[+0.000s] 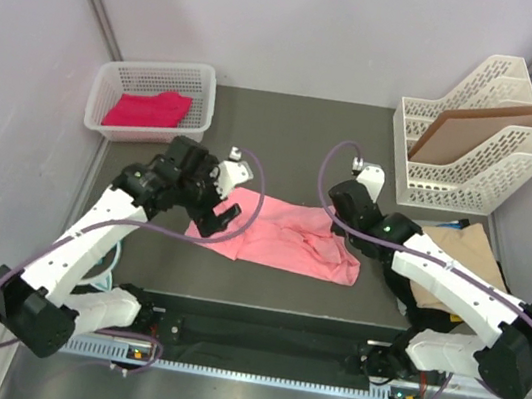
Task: Fold and stack the t-shirts
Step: Flatten out the tshirt
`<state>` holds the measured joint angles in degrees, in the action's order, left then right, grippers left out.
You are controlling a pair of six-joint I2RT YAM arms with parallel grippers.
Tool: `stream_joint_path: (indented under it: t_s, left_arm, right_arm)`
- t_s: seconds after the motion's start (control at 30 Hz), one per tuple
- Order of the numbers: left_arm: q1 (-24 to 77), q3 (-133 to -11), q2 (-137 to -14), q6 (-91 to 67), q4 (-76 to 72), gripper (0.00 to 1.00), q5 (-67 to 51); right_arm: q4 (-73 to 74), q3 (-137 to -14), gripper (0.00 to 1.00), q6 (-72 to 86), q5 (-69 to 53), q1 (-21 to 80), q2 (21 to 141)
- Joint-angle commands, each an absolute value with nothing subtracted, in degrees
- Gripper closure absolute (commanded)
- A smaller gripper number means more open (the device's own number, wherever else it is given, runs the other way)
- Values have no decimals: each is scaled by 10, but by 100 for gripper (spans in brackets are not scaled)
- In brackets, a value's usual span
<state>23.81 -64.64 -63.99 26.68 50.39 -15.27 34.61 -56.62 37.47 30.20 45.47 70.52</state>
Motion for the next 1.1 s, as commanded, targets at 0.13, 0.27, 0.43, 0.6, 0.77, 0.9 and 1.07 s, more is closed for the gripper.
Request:
stream_joint_path:
  t_s: [0.13, 0.27, 0.43, 0.6, 0.77, 0.9, 1.07]
  left_arm:
    - [286, -582, -726, 202, 460, 2, -119]
    - [286, -587, -772, 194, 443, 2, -91]
    - [286, -603, -830, 187, 430, 5, -96]
    - [286, -598, -867, 186, 417, 12, -79]
    - [286, -601, -900, 187, 409, 36, -61]
    - [285, -614, -911, 190, 404, 77, -40]
    - [277, -635, -914, 194, 403, 97, -21]
  right_arm:
    - [316, -584, 100, 365, 291, 447, 717]
    - [310, -574, 100, 365, 287, 447, 709]
    - [309, -563, 100, 369, 282, 447, 706]
    - [308, -555, 100, 370, 282, 444, 700]
    - [306, -555, 100, 367, 280, 441, 700]
    - [303, -554, 100, 366, 280, 441, 697]
    - [302, -554, 100, 362, 279, 437, 693]
